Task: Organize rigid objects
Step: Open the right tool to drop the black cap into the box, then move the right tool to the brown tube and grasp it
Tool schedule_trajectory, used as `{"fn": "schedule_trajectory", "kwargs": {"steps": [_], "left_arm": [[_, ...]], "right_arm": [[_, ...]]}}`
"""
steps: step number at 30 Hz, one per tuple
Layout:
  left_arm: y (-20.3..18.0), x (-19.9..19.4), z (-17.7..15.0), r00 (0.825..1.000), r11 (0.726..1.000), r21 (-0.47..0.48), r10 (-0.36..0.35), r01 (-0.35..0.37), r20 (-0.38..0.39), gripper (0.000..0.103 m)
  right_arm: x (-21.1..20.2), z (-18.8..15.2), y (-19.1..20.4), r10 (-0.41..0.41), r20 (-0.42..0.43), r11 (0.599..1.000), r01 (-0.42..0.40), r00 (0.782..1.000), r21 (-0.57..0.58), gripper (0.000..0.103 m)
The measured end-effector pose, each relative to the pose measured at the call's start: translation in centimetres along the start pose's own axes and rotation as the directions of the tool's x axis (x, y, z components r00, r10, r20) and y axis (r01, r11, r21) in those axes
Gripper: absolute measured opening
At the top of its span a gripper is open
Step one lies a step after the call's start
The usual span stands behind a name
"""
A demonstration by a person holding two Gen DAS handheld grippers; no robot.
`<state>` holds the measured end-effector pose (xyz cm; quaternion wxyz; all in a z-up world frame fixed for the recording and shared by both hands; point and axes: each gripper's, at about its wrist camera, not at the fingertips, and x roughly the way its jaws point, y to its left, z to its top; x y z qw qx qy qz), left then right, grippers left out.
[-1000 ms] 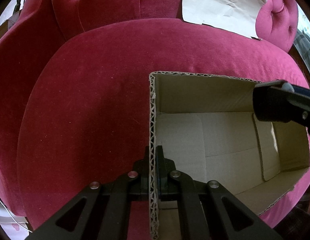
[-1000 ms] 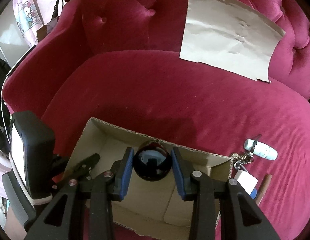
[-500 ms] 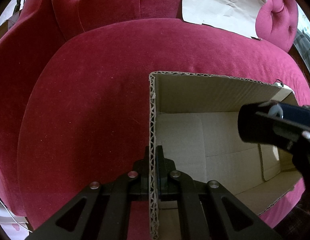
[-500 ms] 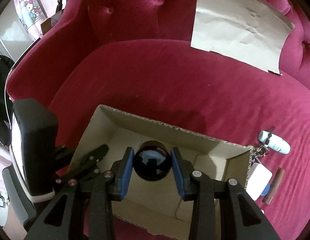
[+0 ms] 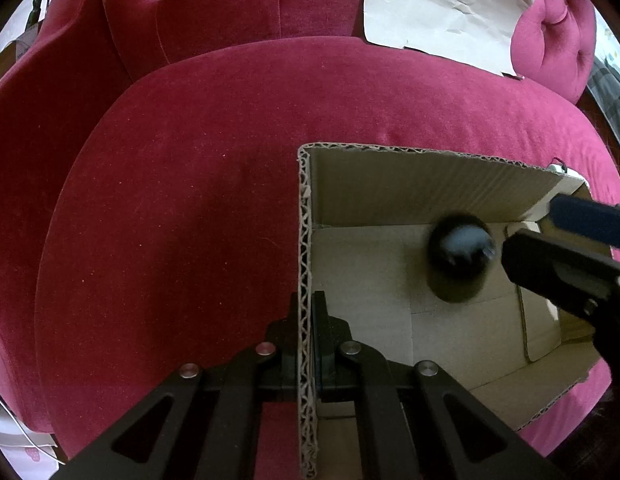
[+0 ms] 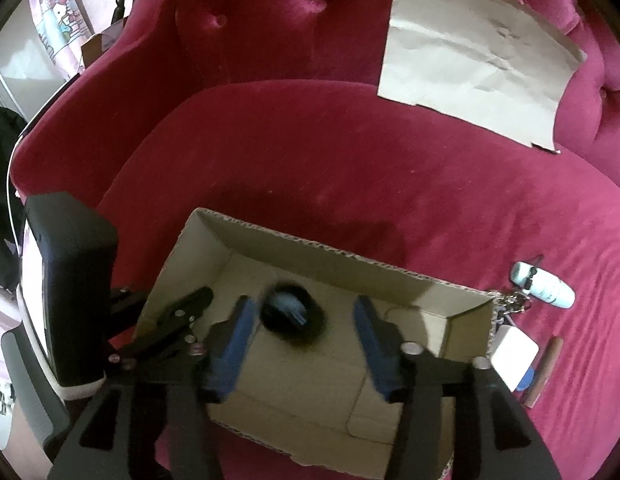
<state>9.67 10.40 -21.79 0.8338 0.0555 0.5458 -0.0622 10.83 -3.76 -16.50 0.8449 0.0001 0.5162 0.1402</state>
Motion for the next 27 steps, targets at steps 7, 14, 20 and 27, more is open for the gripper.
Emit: {"fn": "schedule_trajectory", "kwargs": {"steps": [7, 14, 20, 27], "left_arm": [[-0.1, 0.0, 0.0, 1.000, 1.000, 0.000, 0.003, -0.003, 0.001, 0.003], [-0.2, 0.0, -0.1, 1.000, 1.000, 0.002, 0.005, -0.005, 0.000, 0.003], [-0.4, -0.1, -0.1, 1.000, 1.000, 0.003, 0.008, -0.008, 0.002, 0.003], [-0.5, -0.1, -0.2, 1.000, 1.000, 0.003, 0.013, -0.013, 0.001, 0.003]], "right_arm": [[-1.0, 0.0, -0.2, -0.046, 0.034, 0.999, 0.046, 0.998, -0.006, 0.102], [-1.7, -0.2, -0.6, -0.035, 0.037, 0.999, 0.035, 0.999, -0.016, 0.103], [-3.3, -0.3, -1.6, -0.037, 0.068, 0.999, 0.038, 0.997, -0.010, 0.103], [-5.1, -0.5, -3.8, -0.068, 0.086, 0.998, 0.067, 0.994, 0.014, 0.103]]}}
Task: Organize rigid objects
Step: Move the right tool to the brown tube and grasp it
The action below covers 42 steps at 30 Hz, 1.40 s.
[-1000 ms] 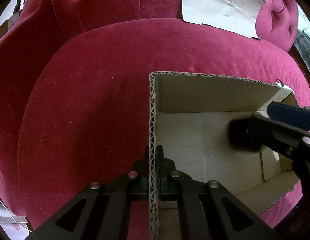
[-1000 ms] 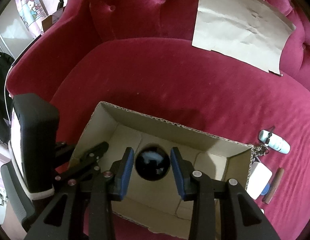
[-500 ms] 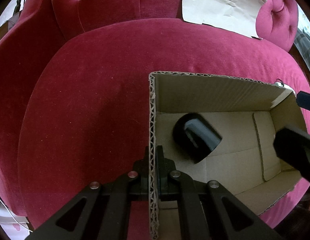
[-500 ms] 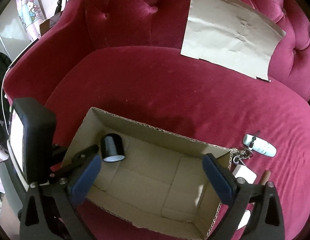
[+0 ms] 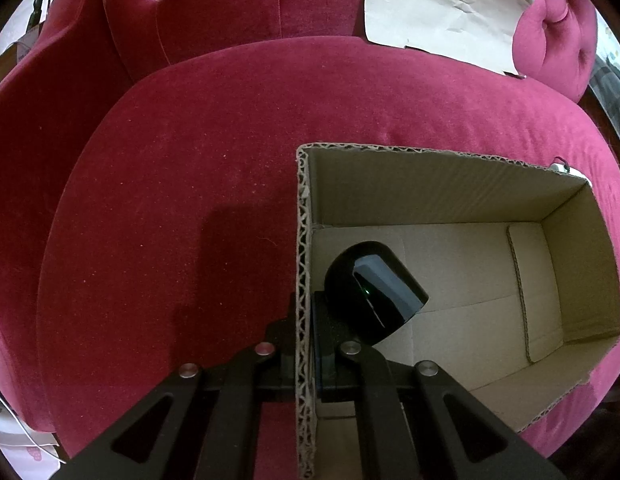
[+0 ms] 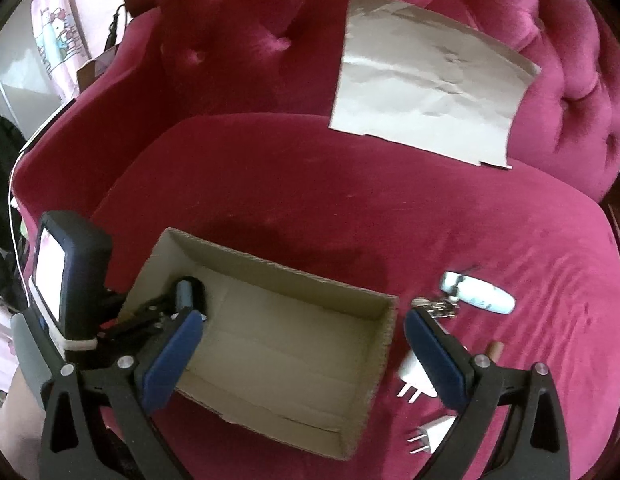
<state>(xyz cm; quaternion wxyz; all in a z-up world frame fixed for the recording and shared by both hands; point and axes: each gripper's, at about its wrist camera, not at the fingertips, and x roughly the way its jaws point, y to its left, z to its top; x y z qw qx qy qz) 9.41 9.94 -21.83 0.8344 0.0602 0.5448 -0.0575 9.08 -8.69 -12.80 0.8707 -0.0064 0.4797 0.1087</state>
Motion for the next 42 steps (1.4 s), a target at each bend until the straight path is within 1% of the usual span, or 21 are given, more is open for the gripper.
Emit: {"fn": "schedule_trajectory", "kwargs": {"steps": [4, 9, 25, 33, 37, 42], "left_arm": [[0.0, 0.0, 0.0, 1.000, 1.000, 0.000, -0.001, 0.001, 0.000, 0.003], [0.0, 0.0, 0.0, 1.000, 1.000, 0.000, -0.001, 0.001, 0.000, 0.003], [0.0, 0.1, 0.0, 1.000, 1.000, 0.002, 0.001, -0.001, 0.000, 0.003], [0.1, 0.1, 0.0, 1.000, 1.000, 0.003, 0.003, -0.003, 0.000, 0.003], [0.1, 0.1, 0.0, 1.000, 1.000, 0.002, 0.002, -0.002, 0.000, 0.003], [0.1, 0.1, 0.0, 1.000, 1.000, 0.002, 0.003, -0.003, 0.000, 0.003]], "right_arm": [[-0.5, -0.1, -1.8, -0.019, 0.007, 0.999, 0.019, 1.000, 0.029, 0.103], [-1.3, -0.6, -4.6, -0.063, 0.017, 0.996, 0.062, 0.998, 0.056, 0.103], [-1.9, -2.1, -12.0, -0.169, -0.012, 0.975, 0.169, 0.986, 0.145, 0.103], [-0.8, -3.8, -15.2, -0.216, -0.070, 0.958, 0.225, 0.974, 0.178, 0.103], [0.1, -4.8, -16.1, -0.214, -0.110, 0.956, 0.231, 0.971, 0.179, 0.103], [1.7, -6.2, -17.0, -0.202, -0.185, 0.954, 0.236, 0.962, 0.184, 0.103]]}}
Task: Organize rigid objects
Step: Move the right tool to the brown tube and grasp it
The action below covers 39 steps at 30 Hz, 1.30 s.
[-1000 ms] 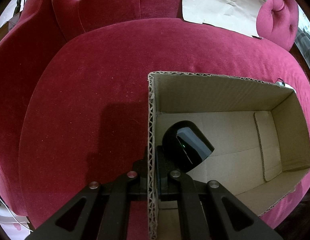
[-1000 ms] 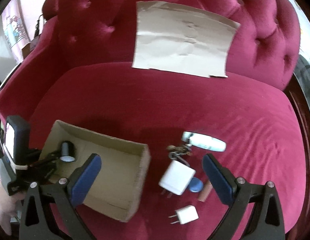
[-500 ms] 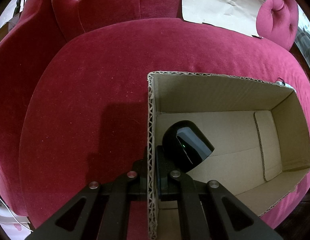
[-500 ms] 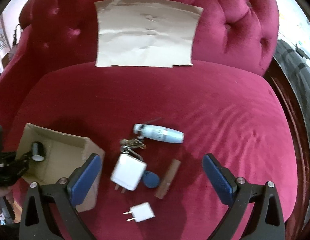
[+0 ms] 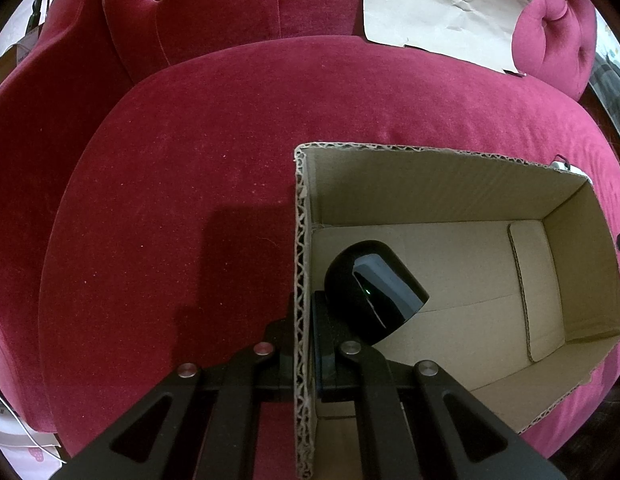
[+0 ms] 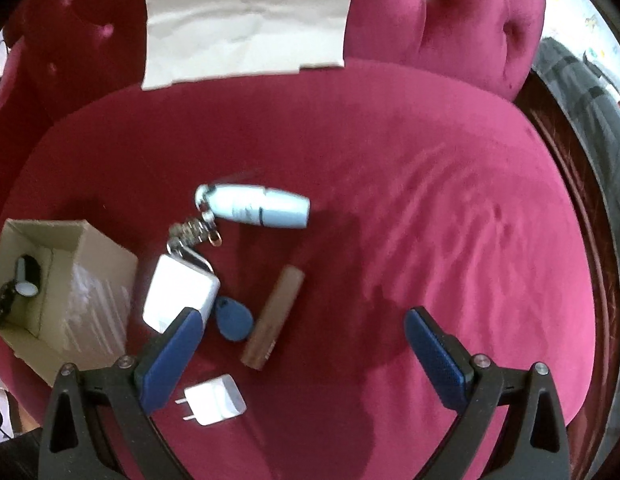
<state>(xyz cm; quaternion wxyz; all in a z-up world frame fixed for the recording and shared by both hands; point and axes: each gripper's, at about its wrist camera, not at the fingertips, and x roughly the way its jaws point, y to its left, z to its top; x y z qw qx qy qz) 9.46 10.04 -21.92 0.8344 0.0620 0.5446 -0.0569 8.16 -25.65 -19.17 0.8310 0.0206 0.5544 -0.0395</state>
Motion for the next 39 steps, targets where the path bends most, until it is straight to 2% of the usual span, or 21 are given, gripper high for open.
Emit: {"fn": "schedule_trajectory", "kwargs": {"steps": [12, 18, 20, 22, 24, 26, 27, 33, 39], "left_arm": [[0.0, 0.0, 0.0, 1.000, 1.000, 0.000, 0.000, 0.000, 0.000, 0.003], [0.0, 0.0, 0.0, 1.000, 1.000, 0.000, 0.000, 0.000, 0.000, 0.003], [0.0, 0.0, 0.0, 1.000, 1.000, 0.000, 0.000, 0.000, 0.000, 0.003], [0.0, 0.0, 0.0, 1.000, 1.000, 0.000, 0.000, 0.000, 0.000, 0.003], [0.1, 0.0, 0.0, 1.000, 1.000, 0.000, 0.000, 0.000, -0.001, 0.003], [0.0, 0.0, 0.0, 1.000, 1.000, 0.000, 0.000, 0.000, -0.001, 0.003], [0.0, 0.0, 0.0, 1.000, 1.000, 0.000, 0.001, -0.001, 0.000, 0.003], [0.0, 0.0, 0.0, 1.000, 1.000, 0.000, 0.001, -0.001, 0.000, 0.003], [0.0, 0.0, 0.0, 1.000, 1.000, 0.000, 0.001, -0.001, 0.000, 0.003]], "right_arm": [[1.8, -0.9, 0.1, -0.013, -0.035, 1.000, 0.013, 0.999, 0.003, 0.100], [2.4, -0.4, -0.1, 0.001, -0.047, 1.000, 0.000, 0.999, 0.006, 0.079], [2.8, -0.4, 0.2, 0.003, -0.053, 1.000, -0.002, 0.999, 0.006, 0.068], [3.2, -0.5, 0.4, 0.017, -0.063, 1.000, -0.017, 0.998, 0.010, 0.063], [3.4, -0.5, 0.7, 0.042, -0.073, 0.999, -0.040, 0.996, 0.027, 0.051], [3.7, -0.7, 0.8, 0.053, -0.085, 0.998, -0.050, 0.995, 0.039, 0.020], [3.9, -0.6, 0.8, 0.049, -0.088, 0.998, -0.046, 0.995, 0.038, 0.018], [3.9, -0.5, 1.0, 0.053, -0.077, 0.998, -0.049, 0.996, 0.044, 0.017], [2.5, -0.6, 0.9, 0.018, -0.055, 1.000, -0.018, 0.998, 0.013, 0.017]]}}
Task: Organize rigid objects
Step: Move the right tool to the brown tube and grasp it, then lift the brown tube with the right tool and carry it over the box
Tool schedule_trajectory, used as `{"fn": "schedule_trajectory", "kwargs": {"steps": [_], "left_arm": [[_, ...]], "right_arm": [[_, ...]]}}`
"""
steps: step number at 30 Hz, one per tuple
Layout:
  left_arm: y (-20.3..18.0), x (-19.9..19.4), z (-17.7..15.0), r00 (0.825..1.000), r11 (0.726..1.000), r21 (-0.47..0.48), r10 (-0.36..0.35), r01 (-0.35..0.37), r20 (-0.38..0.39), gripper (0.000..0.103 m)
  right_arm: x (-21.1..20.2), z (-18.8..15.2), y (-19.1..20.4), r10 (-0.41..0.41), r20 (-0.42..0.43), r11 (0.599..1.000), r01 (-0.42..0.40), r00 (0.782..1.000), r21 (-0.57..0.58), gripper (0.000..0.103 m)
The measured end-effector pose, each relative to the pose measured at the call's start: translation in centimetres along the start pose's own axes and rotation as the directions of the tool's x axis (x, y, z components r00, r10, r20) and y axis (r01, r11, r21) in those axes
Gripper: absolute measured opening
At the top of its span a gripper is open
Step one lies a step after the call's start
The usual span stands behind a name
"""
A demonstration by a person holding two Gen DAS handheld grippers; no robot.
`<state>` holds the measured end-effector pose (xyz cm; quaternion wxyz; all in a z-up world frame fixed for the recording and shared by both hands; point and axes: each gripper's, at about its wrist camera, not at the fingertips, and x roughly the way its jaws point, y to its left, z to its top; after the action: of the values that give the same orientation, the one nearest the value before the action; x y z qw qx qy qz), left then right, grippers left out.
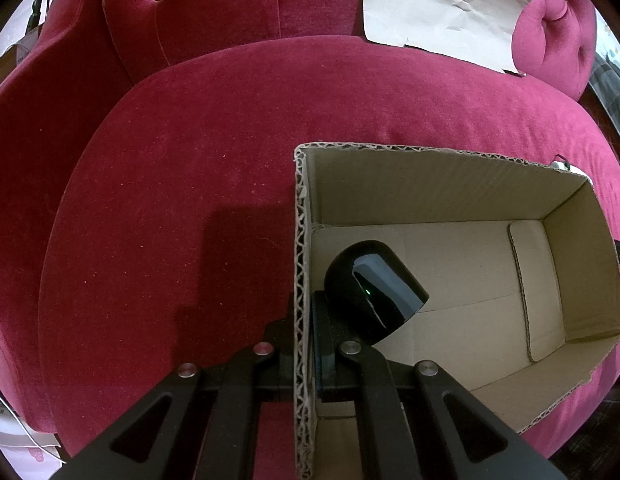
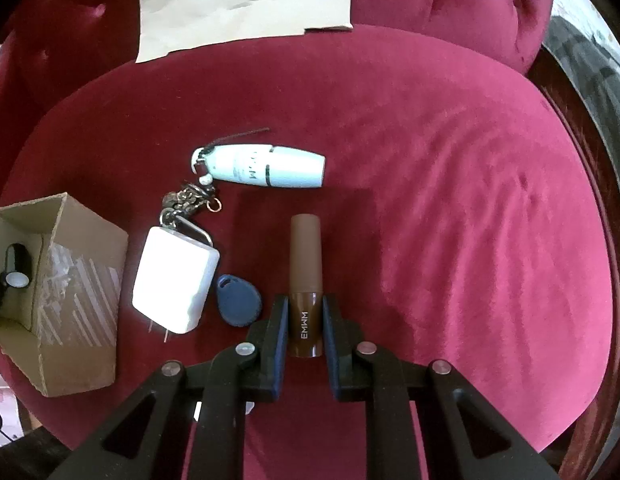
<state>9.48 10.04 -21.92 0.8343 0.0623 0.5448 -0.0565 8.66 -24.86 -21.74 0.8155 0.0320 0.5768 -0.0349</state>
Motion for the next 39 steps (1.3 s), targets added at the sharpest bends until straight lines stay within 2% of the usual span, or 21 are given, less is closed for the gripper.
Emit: {"fn": "schedule_trajectory", "kwargs": {"steps": [6, 10, 19, 26, 39], "left_arm": [[-0.1, 0.0, 0.0, 1.000, 1.000, 0.000, 0.000, 0.000, 0.000, 0.003], [0.0, 0.0, 0.0, 1.000, 1.000, 0.000, 0.000, 0.000, 0.000, 0.003], [0.0, 0.1, 0.0, 1.000, 1.000, -0.001, 0.000, 0.000, 0.000, 0.003], [0.0, 0.0, 0.0, 1.000, 1.000, -0.001, 0.000, 0.000, -0.001, 0.003], [0.0, 0.1, 0.0, 1.000, 1.000, -0.004, 0.001, -0.001, -0.001, 0.003]], "right_arm": [[-1.7, 0.2, 0.6, -0.003, 0.029, 1.000, 0.003, 1.000, 0.002, 0.017], [-3.1, 0.5, 1.1, 0.032, 0.047, 0.999, -0.032, 0.998, 0.015, 0.017], [-6.6, 1.2, 2.7, 0.044, 0.117, 0.999, -0.043, 0.992, -0.013, 0.017], [-6.9, 1.8, 4.2, 0.059, 0.152, 0.998, -0.053, 0.987, -0.044, 0.017], [-8.5, 2.4, 8.2, 0.138, 0.189, 0.987, -0.119, 0.972, -0.108, 0.017]]}}
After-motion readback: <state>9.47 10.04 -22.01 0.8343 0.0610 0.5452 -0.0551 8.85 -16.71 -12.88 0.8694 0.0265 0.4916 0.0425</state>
